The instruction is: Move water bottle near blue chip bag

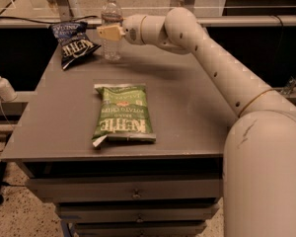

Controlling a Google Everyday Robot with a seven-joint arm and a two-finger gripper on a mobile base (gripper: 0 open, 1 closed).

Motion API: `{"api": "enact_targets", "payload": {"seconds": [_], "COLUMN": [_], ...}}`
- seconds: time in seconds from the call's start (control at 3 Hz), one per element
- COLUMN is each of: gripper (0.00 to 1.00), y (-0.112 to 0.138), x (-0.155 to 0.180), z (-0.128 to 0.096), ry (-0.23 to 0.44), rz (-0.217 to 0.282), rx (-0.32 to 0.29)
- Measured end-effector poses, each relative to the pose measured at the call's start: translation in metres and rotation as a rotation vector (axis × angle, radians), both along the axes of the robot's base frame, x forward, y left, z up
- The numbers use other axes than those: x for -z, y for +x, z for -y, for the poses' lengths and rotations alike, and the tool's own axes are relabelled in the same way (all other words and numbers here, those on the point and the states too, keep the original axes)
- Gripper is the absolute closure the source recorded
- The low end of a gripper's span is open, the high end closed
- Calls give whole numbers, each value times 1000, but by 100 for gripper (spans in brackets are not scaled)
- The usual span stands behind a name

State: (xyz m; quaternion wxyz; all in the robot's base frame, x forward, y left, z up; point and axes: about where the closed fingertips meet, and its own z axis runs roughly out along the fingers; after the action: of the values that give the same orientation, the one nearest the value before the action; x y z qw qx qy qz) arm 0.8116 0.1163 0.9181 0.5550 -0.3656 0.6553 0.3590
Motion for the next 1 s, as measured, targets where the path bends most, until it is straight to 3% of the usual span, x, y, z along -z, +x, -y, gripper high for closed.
{"api": "enact_targets", "payload": {"seconds": [0.67, 1.0], "gripper": [14, 0], "y": [-1, -2], "x": [2, 2], "z": [-2, -2], "ry": [13, 24], "rz": [0, 4], "rx": [-2, 0]}}
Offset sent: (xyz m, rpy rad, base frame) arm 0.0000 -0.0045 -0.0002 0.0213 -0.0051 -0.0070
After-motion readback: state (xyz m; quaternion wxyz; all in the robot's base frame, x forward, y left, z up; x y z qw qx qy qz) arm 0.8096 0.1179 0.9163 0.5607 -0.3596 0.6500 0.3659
